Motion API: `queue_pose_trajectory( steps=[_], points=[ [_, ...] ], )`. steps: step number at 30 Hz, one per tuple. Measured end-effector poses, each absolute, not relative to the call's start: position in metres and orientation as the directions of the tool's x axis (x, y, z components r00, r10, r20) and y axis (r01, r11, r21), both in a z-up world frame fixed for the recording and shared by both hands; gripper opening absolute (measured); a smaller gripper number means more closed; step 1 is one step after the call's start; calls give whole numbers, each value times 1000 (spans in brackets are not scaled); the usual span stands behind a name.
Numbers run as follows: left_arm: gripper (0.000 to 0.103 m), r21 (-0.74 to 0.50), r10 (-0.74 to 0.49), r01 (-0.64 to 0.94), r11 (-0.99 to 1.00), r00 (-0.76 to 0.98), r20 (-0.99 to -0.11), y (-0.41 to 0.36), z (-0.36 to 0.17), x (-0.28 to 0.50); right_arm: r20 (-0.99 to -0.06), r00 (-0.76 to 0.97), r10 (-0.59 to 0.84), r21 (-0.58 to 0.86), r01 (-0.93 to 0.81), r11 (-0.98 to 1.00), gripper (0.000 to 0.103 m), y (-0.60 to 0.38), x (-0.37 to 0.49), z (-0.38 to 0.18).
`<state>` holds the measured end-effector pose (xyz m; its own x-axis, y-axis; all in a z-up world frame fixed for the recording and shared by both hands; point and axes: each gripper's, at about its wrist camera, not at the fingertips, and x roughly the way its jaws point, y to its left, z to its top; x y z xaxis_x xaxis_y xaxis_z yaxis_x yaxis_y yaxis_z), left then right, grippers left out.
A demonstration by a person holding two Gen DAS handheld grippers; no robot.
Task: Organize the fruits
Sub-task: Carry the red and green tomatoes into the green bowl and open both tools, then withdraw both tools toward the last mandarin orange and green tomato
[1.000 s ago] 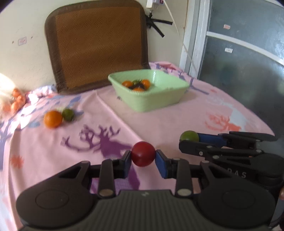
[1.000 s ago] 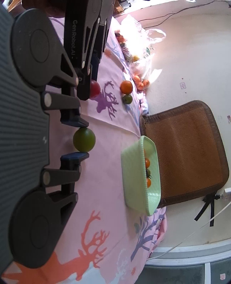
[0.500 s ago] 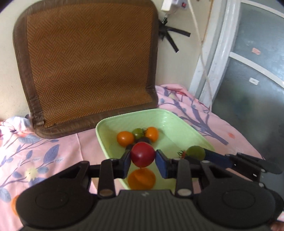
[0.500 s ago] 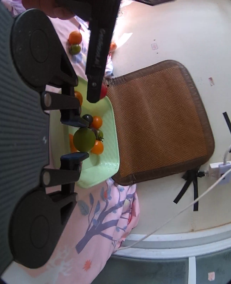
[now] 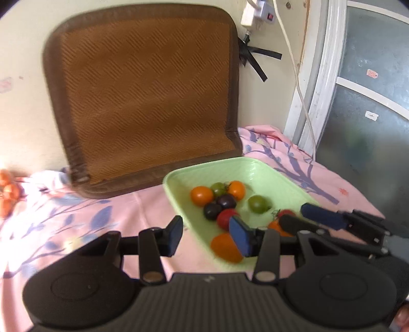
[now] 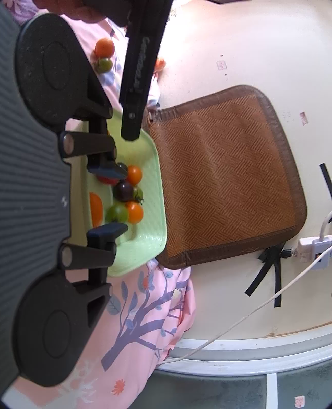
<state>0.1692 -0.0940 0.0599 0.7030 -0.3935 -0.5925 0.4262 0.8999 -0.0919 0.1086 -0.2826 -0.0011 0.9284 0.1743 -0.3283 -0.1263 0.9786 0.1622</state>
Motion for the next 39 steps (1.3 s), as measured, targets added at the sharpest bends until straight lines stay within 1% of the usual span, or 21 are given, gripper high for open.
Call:
queue_pose_trajectory(
  steps=[2, 6, 9, 15, 17, 25, 32, 36, 39],
  points=[
    [42, -79, -377, 412, 908, 720, -583, -79, 62, 153, -308, 934, 184, 160, -140, 977, 41, -277, 96, 2],
    [42, -25, -280, 332, 943, 751, -598, -51, 60, 125, -296, 924, 242, 195, -189, 962, 40, -261, 72, 2],
    [42, -12, -236, 285, 958, 767, -597, -30, 56, 107, -322, 899, 295, 239, -224, 945, 40, -246, 62, -1],
    [43, -11, -192, 232, 973, 776, -600, 2, 44, 83, -380, 852, 361, 260, -276, 925, 40, -211, 43, -9],
    [45, 0, -173, 216, 976, 780, -601, 9, 39, 79, -397, 841, 366, 254, -283, 925, 40, -201, 39, -12],
    [46, 10, -132, 173, 985, 784, -606, 35, 24, 75, -440, 821, 363, 246, -278, 928, 40, -183, 32, -18],
    [46, 0, -87, 109, 994, 792, -605, 63, 12, 82, -467, 805, 366, 214, -299, 930, 40, -166, 39, -18],
    [46, -53, -85, 66, 996, 789, -609, 81, 6, 89, -484, 791, 374, 192, -321, 927, 40, -152, 54, -14],
    [46, -108, -112, 57, 993, 784, -611, 89, 4, 93, -476, 791, 385, 162, -352, 922, 41, -138, 70, -6]
  ],
)
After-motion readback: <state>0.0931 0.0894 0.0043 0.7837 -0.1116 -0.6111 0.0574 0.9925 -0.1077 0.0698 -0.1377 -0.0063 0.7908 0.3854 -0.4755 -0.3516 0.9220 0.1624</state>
